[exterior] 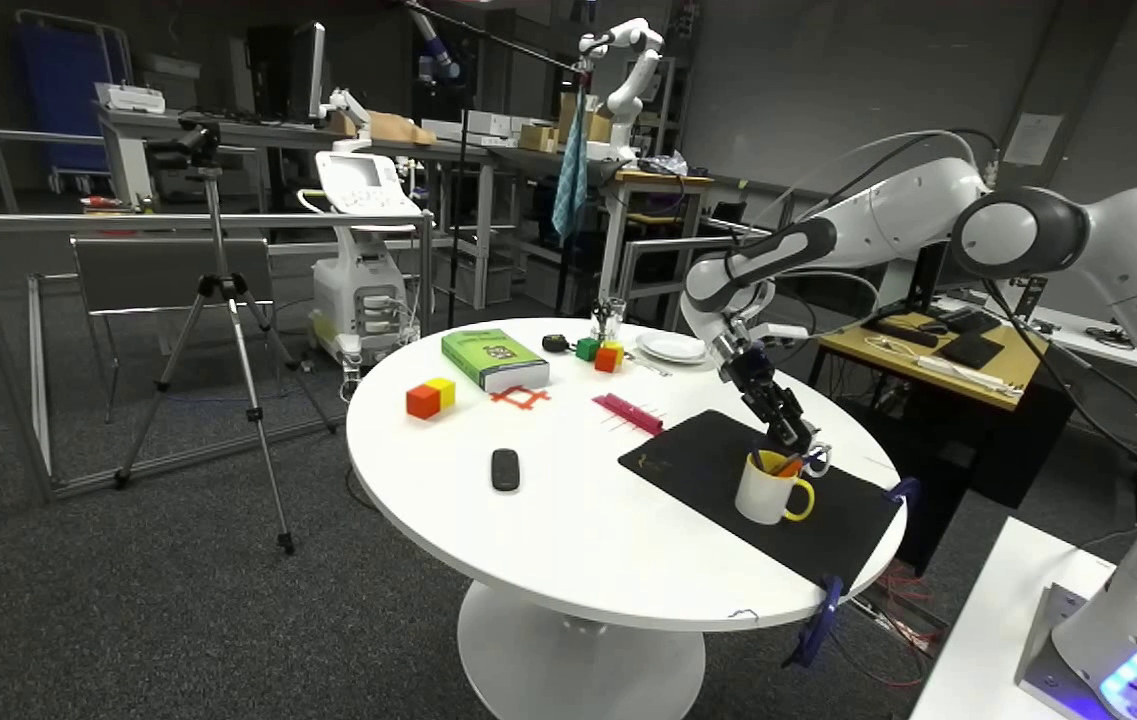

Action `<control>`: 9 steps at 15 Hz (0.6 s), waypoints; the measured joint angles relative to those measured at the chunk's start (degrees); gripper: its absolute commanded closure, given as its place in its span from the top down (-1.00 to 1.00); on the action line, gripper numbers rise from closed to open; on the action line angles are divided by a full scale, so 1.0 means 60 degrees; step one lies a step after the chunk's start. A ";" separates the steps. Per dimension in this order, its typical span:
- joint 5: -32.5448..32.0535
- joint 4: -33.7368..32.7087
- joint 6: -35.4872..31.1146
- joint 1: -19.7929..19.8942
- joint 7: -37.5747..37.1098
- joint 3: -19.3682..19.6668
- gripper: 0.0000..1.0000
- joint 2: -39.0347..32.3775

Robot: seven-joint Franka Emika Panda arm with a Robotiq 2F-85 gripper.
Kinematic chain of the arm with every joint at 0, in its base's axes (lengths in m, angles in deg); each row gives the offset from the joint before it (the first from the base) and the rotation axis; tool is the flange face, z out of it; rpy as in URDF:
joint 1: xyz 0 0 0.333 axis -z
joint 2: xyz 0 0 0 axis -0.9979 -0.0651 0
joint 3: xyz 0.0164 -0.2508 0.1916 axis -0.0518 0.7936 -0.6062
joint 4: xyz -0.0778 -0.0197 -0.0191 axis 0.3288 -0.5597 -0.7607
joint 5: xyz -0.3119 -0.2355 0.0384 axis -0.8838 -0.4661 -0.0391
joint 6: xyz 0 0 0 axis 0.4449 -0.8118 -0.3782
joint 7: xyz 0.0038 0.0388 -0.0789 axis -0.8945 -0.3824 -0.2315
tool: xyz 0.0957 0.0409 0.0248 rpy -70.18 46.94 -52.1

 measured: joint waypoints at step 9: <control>-0.0192 -0.0386 0.0094 0.0140 0.0000 0.0326 1.00 0.0623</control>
